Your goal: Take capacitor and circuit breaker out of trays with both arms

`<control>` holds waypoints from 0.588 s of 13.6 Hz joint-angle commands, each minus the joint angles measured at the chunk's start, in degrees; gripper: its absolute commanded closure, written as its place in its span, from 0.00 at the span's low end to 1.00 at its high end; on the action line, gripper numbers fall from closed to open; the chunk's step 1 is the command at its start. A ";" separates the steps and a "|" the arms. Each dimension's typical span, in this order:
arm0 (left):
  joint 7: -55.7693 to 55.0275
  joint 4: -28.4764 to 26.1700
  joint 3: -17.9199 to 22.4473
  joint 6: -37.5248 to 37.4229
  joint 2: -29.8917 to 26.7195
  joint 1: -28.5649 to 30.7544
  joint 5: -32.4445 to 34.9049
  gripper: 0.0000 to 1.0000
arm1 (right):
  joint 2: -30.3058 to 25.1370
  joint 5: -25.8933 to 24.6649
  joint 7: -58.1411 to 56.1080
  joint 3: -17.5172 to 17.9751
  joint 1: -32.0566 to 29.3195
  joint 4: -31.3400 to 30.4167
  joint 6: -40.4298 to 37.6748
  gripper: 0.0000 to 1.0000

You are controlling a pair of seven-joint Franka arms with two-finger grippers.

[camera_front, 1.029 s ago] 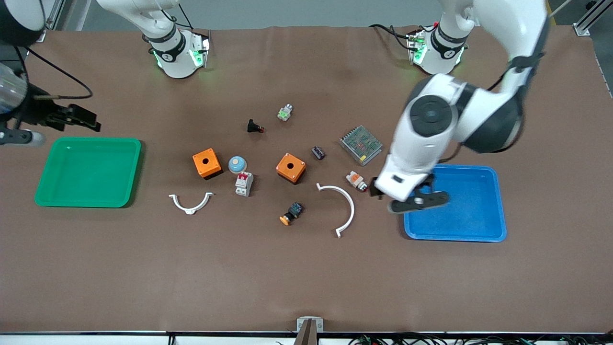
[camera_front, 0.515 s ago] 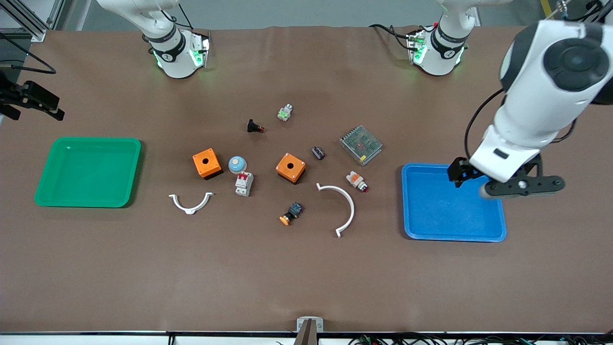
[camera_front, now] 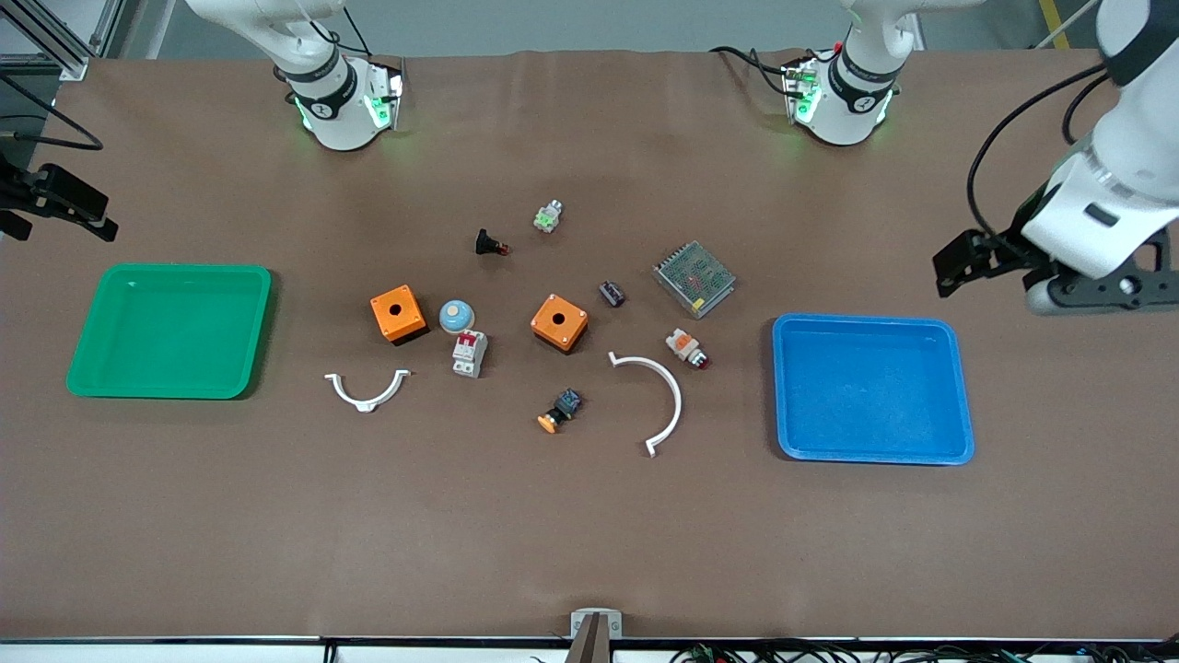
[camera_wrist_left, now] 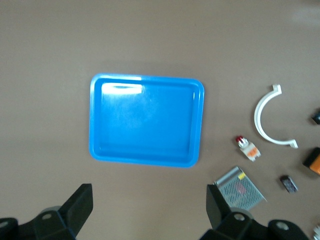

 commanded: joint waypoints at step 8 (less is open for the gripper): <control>6.66 -10.98 6.34 -1.17 -10.56 -3.17 -3.62 0.00 | 2.14 -1.13 0.08 0.70 -0.98 1.78 1.81 0.00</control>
